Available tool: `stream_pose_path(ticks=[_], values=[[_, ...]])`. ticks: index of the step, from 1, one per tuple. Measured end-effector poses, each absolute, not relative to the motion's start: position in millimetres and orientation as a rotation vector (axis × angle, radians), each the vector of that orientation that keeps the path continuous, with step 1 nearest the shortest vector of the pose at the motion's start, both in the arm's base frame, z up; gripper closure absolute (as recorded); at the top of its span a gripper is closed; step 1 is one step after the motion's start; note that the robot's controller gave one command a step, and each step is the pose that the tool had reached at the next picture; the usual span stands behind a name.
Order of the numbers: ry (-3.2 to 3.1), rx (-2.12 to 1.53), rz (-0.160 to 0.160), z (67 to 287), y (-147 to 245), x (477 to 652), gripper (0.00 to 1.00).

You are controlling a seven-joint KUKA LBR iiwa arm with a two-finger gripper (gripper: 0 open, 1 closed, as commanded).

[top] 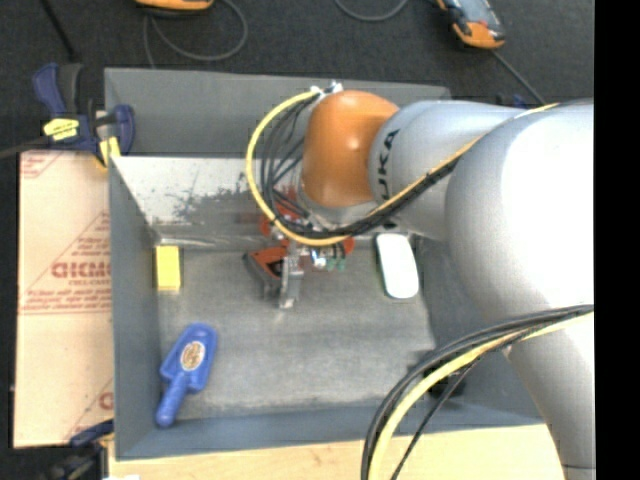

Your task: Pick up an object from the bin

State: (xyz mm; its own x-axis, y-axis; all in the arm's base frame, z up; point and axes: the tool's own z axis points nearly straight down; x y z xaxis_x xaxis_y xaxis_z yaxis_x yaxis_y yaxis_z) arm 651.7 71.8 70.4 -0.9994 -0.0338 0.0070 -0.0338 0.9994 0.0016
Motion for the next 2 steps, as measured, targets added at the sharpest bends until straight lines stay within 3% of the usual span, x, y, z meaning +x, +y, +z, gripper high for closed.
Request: stream_pose_path(ticks=[1,2], values=[[-3.140,0.071,0.004,106.3,69.2,637.6,1.00],[-3.140,0.072,0.005,106.3,69.1,637.6,1.00]])
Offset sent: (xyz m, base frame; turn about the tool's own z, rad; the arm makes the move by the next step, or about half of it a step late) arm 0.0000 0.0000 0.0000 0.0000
